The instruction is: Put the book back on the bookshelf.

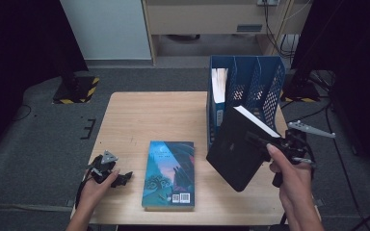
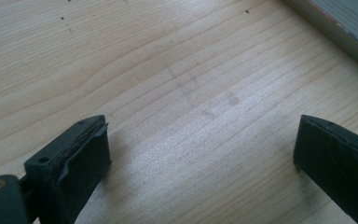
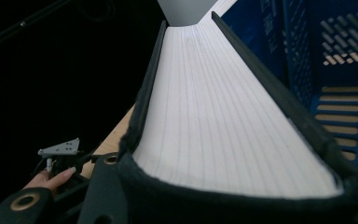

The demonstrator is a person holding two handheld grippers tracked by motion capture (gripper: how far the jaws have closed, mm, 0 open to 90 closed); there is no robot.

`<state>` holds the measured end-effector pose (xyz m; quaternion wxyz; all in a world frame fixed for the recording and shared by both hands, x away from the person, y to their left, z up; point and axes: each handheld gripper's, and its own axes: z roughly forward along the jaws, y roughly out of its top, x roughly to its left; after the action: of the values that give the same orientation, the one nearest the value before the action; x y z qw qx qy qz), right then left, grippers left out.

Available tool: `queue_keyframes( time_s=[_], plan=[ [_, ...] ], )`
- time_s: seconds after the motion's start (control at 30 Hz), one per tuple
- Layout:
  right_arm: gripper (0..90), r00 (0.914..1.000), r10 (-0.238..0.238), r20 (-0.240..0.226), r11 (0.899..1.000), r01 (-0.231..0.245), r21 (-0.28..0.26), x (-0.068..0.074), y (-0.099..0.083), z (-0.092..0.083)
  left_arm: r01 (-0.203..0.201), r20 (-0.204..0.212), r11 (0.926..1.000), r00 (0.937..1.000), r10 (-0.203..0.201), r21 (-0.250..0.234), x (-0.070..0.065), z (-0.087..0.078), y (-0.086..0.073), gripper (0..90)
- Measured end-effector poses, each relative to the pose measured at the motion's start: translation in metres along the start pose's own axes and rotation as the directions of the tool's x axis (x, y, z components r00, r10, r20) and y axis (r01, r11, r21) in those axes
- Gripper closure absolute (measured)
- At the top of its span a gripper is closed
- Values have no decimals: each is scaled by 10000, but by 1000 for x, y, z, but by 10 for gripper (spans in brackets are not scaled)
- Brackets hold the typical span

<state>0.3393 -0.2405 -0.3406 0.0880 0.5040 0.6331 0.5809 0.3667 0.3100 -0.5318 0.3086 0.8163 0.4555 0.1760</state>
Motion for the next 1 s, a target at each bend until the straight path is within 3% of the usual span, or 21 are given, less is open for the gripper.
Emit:
queue_keyframes(
  time_s=[0.2,0.5,0.73,0.87,1.0],
  plan=[
    [534,9996,175,222,9994,-168,-315,-5,13,-14,-4,0,10000,10000,4,-25,0,0,0,22],
    [534,9950,412,910,9953,-329,-907,-16,46,-27,-7,-14,10000,10000,7,-58,-1,1,-1,15],
    [534,9909,429,1279,9934,-286,-1112,-25,66,-23,11,-9,9999,10000,-11,-120,-1,1,-1,3],
    [534,9903,436,1321,9931,-286,-1135,-34,78,-16,3,0,9999,10000,-3,-150,-1,2,-2,0],
    [533,9851,463,1656,9930,-274,-1149,-45,92,-6,-57,24,9999,10000,58,-157,-1,2,-2,0]
  ],
)
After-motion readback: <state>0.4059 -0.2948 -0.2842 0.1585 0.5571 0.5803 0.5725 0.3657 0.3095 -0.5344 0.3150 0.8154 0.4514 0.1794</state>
